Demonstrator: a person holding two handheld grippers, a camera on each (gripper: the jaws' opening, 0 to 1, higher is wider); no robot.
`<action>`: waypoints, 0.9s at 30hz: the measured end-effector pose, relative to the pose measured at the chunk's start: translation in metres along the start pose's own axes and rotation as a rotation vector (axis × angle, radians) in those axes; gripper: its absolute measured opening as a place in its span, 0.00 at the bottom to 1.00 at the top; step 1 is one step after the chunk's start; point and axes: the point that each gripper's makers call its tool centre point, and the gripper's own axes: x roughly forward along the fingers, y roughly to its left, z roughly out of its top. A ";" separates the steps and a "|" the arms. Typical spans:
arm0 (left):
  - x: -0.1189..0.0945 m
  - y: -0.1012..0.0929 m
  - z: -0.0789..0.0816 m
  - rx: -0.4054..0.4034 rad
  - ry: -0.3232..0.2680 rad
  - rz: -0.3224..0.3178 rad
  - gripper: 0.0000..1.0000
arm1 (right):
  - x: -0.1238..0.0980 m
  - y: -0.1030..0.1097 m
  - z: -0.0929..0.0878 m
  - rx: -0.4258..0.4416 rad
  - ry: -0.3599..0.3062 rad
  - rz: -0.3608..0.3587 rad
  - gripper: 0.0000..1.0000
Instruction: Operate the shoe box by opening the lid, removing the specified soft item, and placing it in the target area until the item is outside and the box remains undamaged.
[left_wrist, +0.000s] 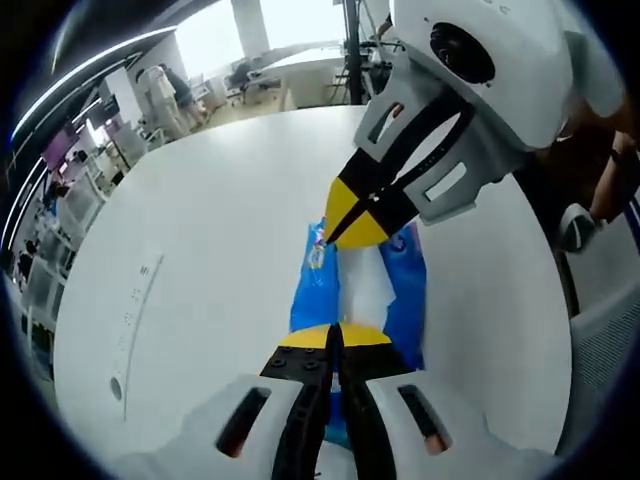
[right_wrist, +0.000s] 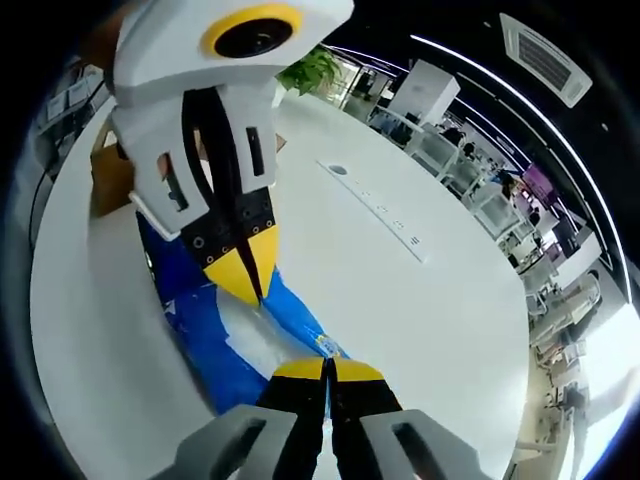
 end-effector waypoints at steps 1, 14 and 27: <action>0.000 0.000 0.000 -0.001 0.000 -0.001 0.00 | 0.000 0.000 0.000 -0.002 0.001 -0.001 0.00; 0.002 -0.001 0.003 -0.014 -0.004 -0.002 0.00 | 0.000 -0.003 -0.002 0.013 0.010 -0.013 0.00; -0.002 0.000 0.001 -0.004 0.007 0.004 0.04 | -0.002 -0.002 -0.007 0.034 0.032 -0.010 0.00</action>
